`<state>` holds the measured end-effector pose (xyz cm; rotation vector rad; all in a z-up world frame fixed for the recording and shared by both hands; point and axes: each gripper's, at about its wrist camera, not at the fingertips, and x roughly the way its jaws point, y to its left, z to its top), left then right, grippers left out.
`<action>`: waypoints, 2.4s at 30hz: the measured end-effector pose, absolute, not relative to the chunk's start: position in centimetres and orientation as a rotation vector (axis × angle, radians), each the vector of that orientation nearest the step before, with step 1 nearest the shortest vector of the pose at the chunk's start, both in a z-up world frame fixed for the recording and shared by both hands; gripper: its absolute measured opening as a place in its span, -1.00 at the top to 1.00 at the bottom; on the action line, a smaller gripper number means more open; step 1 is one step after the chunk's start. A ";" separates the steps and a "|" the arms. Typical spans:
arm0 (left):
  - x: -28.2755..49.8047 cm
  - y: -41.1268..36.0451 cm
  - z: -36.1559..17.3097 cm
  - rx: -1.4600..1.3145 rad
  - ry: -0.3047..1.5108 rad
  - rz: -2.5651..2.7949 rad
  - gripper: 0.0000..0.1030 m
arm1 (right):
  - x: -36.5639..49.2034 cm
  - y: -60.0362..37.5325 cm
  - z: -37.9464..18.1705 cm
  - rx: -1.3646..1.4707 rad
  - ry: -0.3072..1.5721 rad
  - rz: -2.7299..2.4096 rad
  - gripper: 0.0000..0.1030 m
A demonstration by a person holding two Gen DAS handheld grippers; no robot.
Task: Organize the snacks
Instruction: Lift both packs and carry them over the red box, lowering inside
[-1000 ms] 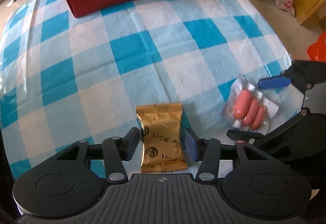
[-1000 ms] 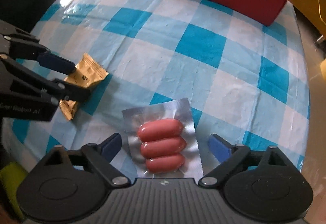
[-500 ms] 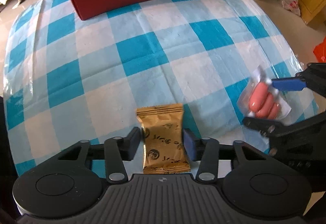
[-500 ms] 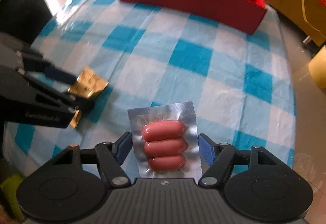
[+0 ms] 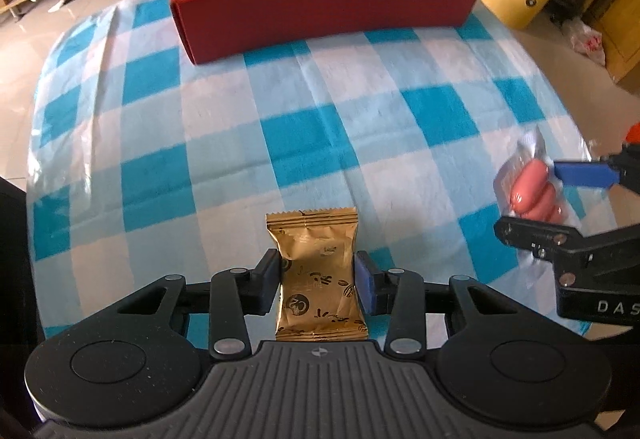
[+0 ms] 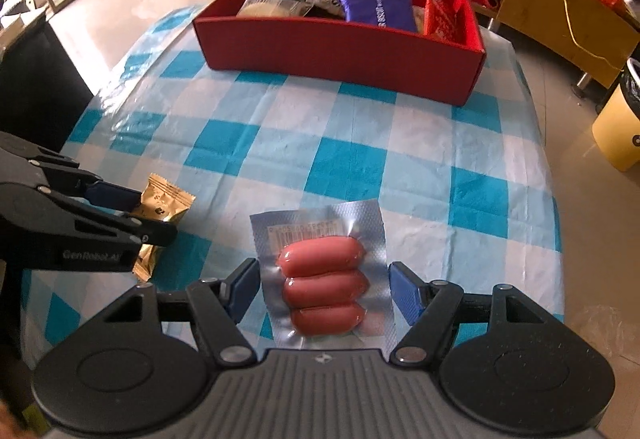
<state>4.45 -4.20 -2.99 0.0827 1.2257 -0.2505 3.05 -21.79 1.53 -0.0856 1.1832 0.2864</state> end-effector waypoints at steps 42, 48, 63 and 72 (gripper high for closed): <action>5.9 -5.2 -5.4 -0.011 1.251 -0.053 -0.66 | 5.3 -21.8 4.3 -0.049 1.090 0.275 -0.32; 5.3 -5.8 -4.2 0.019 1.214 -0.065 0.11 | 5.3 -21.9 4.6 -0.049 1.076 0.277 -0.32; 6.6 -5.8 -0.1 0.056 1.056 -0.076 0.11 | 6.6 -22.0 5.1 -0.043 1.039 0.226 -0.32; 9.3 -5.6 1.3 0.048 0.999 -0.098 0.10 | 9.1 -21.6 5.8 -0.029 0.998 0.196 -0.32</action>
